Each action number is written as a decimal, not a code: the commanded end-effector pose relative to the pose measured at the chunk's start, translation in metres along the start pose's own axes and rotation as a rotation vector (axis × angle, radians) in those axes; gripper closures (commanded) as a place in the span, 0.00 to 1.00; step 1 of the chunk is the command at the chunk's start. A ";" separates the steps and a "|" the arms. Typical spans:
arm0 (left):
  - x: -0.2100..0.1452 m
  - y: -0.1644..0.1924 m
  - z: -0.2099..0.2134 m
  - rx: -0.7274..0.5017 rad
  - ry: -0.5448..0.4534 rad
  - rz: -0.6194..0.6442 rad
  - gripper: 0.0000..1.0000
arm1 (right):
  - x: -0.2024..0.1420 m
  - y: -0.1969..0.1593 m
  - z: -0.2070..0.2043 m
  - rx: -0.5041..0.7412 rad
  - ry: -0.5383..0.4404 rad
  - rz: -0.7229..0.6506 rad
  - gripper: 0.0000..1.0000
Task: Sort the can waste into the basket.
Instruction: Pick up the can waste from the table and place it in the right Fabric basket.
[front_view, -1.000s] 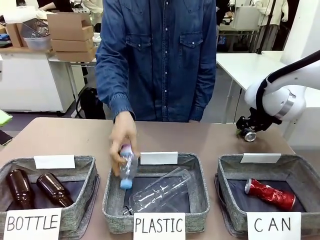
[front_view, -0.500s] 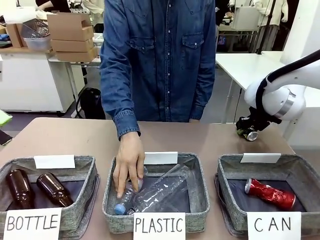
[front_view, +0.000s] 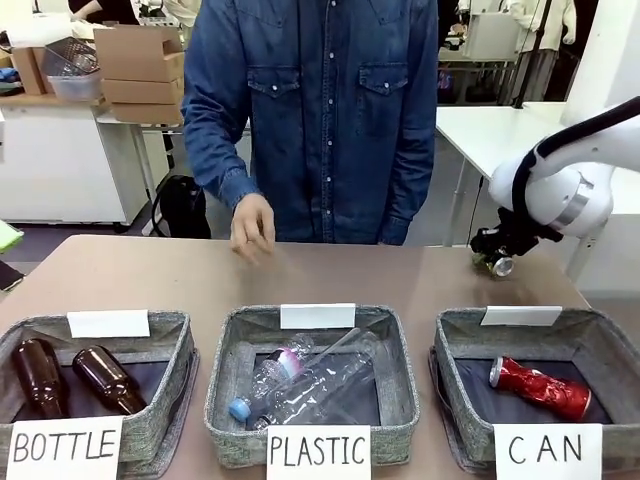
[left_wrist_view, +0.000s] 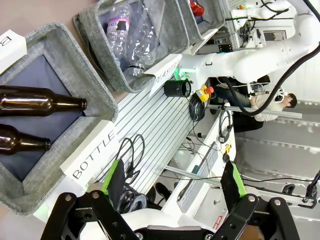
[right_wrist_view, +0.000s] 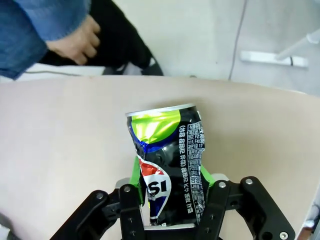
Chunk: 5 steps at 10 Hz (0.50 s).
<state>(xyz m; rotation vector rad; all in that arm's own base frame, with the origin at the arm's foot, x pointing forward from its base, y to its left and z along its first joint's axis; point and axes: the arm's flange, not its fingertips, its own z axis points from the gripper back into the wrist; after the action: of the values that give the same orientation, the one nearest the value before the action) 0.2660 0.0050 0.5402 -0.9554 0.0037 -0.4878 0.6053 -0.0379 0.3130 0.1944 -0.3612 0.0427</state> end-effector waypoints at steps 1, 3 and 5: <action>-0.002 0.000 0.000 0.004 0.004 0.004 0.00 | -0.023 0.004 0.071 0.100 -0.044 0.086 1.00; -0.002 0.000 0.000 0.004 0.004 0.004 0.00 | -0.053 0.014 0.145 0.200 0.085 0.219 1.00; -0.002 0.000 0.000 0.004 0.004 0.004 0.00 | -0.103 0.027 0.208 0.357 0.155 0.410 1.00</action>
<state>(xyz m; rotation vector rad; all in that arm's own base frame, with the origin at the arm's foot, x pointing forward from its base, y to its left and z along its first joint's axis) 0.2656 0.0047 0.5406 -0.9543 0.0027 -0.4890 0.4654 -0.0426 0.4626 0.4180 -0.2703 0.3971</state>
